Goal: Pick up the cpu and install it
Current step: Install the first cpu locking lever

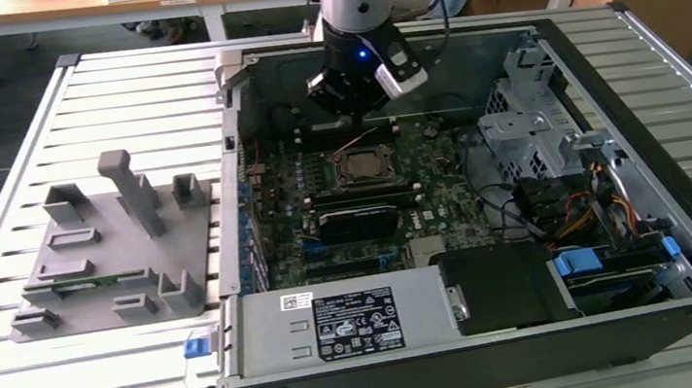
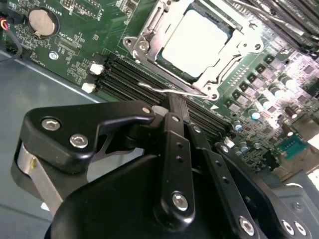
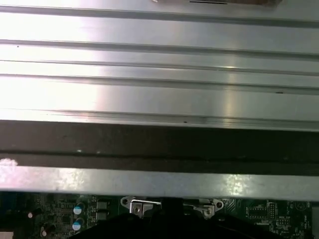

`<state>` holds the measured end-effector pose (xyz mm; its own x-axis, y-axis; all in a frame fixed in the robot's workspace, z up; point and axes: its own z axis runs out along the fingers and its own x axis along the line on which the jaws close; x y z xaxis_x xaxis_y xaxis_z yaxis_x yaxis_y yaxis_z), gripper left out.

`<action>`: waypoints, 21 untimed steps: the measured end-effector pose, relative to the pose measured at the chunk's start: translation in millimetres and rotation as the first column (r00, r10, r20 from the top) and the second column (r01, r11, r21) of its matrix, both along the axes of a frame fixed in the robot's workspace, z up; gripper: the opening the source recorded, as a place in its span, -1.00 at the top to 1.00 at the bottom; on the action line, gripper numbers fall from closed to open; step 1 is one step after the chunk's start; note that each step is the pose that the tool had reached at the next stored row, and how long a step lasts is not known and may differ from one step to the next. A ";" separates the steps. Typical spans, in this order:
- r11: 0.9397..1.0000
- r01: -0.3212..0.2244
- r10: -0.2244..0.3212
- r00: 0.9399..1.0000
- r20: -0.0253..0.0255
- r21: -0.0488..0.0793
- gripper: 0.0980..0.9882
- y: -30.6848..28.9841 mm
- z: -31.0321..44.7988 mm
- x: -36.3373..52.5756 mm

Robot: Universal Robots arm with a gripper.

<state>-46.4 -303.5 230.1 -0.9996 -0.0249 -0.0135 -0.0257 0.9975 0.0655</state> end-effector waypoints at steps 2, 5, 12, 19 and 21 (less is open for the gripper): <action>1.000 0.000 0.000 1.000 0.000 0.000 0.98 0.1 -0.7 1.2; 1.000 0.000 0.000 1.000 0.000 0.000 0.98 0.0 -1.6 4.9; 1.000 0.000 0.000 1.000 0.000 0.000 0.98 0.0 -7.0 9.8; 1.000 0.000 0.000 1.000 0.000 0.000 0.98 0.1 -13.8 15.3; 1.000 0.000 0.000 1.000 0.000 0.000 0.98 0.1 -16.4 16.8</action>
<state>-29.6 -303.4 213.6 -0.9996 -0.0247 -0.0135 -0.0255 0.9975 0.0655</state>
